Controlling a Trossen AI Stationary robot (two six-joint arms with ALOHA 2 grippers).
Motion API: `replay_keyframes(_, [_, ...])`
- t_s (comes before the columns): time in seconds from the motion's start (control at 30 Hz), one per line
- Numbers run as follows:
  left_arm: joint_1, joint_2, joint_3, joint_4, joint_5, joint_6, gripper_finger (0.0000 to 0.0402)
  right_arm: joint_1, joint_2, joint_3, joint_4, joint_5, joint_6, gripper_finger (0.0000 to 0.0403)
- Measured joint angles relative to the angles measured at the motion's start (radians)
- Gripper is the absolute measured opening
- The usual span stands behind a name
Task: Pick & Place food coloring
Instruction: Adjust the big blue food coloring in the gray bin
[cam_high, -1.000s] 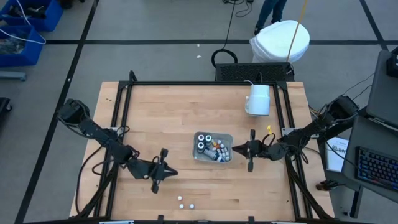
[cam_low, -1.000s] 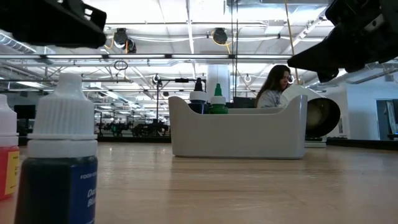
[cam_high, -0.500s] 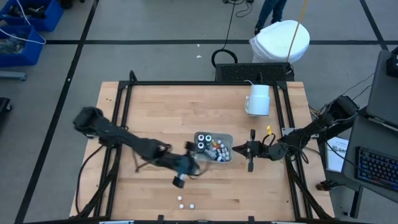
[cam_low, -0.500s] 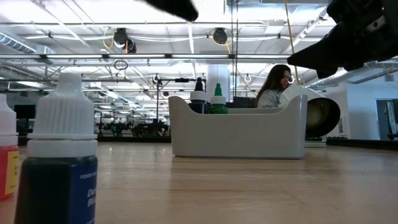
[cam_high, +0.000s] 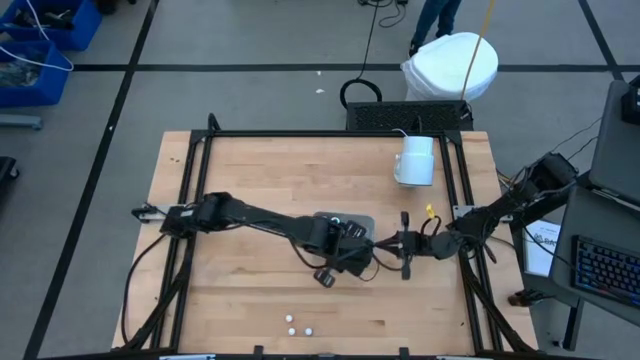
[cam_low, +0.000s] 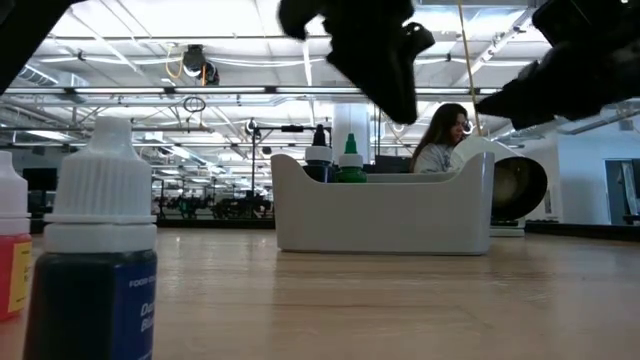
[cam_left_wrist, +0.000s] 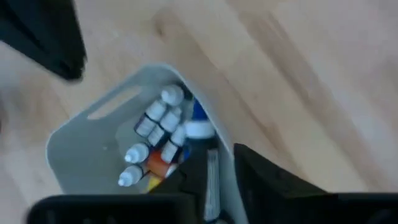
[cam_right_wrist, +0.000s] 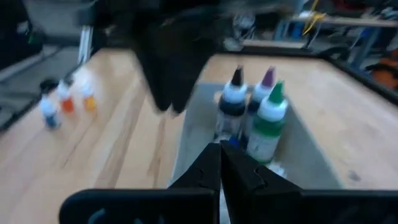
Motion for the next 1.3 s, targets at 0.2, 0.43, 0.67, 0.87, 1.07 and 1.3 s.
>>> replay_keyframes(0.2, [0.004, 0.011, -0.047, 0.018, -0.07, 0.046, 0.019, 0.031, -0.025, 0.0, -0.126, 0.0, 0.026, 0.0])
replay_keyframes(0.43, [0.05, 0.008, -0.063, 0.043, -0.092, 0.063, 0.0233, 0.036, -0.051, 0.0, -0.175, 0.001, 0.026, 0.0])
replay_keyframes(0.67, [0.106, 0.011, -0.071, 0.006, 0.041, 0.044, 0.0211, 0.036, -0.051, 0.0, -0.176, 0.001, 0.026, 0.0])
replay_keyframes(0.87, [0.115, 0.014, -0.071, 0.004, 0.055, 0.033, 0.0182, 0.036, -0.051, 0.0, -0.176, 0.002, 0.026, 0.0])
replay_keyframes(1.07, [0.116, 0.014, -0.071, -0.001, 0.059, 0.05, 0.0186, 0.036, -0.051, 0.0, -0.175, 0.002, 0.027, 0.0])
replay_keyframes(1.3, [0.111, 0.014, -0.127, 0.009, 0.037, 0.1, 0.0229, 0.036, -0.051, 0.0, -0.172, 0.002, 0.053, 0.0])
